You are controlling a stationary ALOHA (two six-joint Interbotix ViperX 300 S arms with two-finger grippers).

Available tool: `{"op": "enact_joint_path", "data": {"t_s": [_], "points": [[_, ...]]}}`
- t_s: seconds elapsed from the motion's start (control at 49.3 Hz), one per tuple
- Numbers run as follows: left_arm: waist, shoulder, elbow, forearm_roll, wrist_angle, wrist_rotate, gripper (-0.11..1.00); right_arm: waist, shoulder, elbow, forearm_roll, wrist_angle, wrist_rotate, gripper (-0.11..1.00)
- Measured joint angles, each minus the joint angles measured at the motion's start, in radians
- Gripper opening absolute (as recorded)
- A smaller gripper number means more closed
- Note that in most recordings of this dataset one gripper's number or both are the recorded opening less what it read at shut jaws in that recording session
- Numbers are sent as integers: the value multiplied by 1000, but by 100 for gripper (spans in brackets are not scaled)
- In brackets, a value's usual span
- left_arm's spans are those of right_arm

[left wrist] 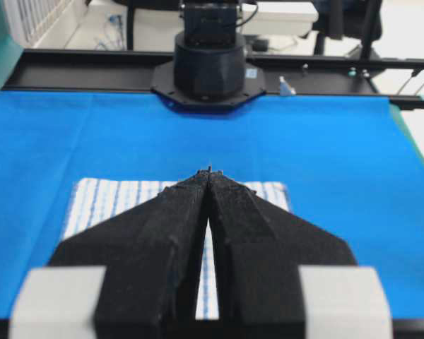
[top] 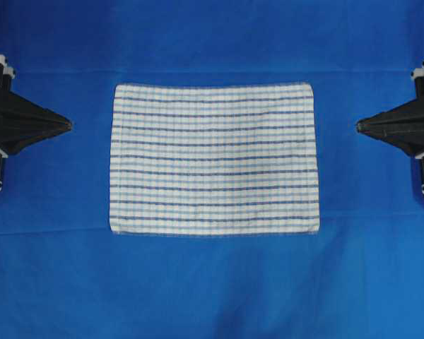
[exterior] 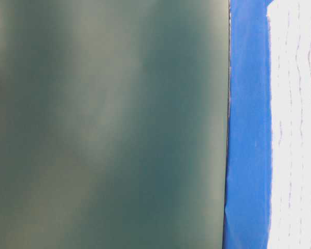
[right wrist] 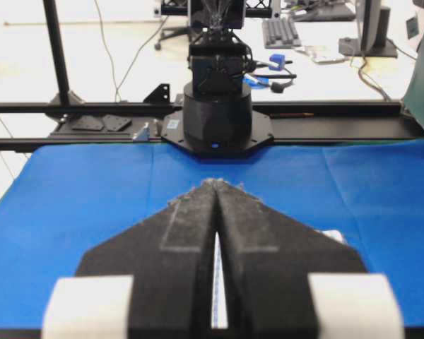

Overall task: Fold the blue towel.
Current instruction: 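Move both grippers to the far corners of the white striped towel and grasp them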

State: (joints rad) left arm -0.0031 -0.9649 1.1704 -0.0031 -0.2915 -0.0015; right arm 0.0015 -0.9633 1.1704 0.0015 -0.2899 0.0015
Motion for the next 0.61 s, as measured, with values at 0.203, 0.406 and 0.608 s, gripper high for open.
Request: {"op": "enact_joint_path", "data": {"t_s": [0.203,0.406,0.608], "points": [[5,5,3,-23,23,-5,0,-8,12,-18,0,60,-5,0],[64,40,12,-23,25,-6,0,-123,58,-29,0,121,3,0],[192,127,34,-23,26,-8,0,-255,149,-29,3,124,15,0]]}}
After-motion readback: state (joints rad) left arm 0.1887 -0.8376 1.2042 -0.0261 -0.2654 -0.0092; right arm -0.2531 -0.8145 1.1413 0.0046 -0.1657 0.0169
